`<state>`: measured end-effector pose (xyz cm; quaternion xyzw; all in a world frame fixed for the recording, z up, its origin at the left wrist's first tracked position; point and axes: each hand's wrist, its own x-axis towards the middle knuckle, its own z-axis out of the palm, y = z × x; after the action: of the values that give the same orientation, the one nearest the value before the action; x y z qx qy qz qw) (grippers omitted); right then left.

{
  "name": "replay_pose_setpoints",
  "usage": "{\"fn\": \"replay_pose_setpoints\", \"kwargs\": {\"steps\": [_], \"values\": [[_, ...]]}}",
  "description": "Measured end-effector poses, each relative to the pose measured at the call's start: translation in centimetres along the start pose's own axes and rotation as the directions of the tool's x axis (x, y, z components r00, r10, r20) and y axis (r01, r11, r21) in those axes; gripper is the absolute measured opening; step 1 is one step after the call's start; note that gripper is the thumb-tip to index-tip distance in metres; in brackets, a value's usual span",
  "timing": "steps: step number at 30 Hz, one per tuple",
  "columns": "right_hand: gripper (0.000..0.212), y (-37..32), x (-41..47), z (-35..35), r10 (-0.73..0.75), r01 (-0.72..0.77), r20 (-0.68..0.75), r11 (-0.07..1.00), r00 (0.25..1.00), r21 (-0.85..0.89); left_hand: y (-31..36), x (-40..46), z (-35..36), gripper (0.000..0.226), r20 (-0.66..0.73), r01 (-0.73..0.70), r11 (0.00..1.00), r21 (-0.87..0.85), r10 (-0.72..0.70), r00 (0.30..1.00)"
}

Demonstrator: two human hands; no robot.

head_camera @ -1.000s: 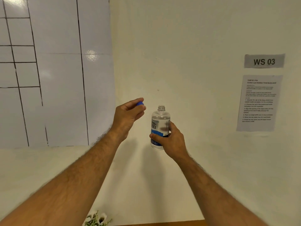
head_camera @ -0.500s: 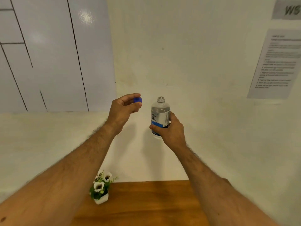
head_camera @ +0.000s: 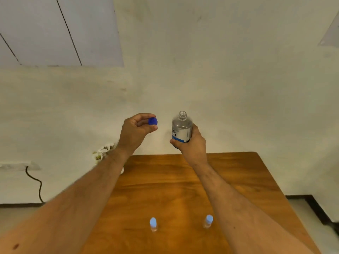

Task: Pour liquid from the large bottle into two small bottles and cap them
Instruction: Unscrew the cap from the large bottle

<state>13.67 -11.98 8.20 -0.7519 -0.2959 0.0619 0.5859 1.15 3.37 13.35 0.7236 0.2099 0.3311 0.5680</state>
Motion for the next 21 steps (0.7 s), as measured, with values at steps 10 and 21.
{"fn": "replay_pose_setpoints", "kwargs": {"steps": [10,21], "values": [[0.085,10.1,-5.2,3.8,0.241,-0.237,0.047,0.969,0.969,-0.067,-12.1,-5.3,0.6,0.044,0.106,0.215,0.949,0.229,-0.244,0.964],[0.086,17.2,-9.1,5.7,0.411,-0.410,0.028,0.911,0.911,-0.050,-21.5,-9.4,2.3,0.039,0.128,0.317,0.863,0.394,-0.393,0.910]]}}
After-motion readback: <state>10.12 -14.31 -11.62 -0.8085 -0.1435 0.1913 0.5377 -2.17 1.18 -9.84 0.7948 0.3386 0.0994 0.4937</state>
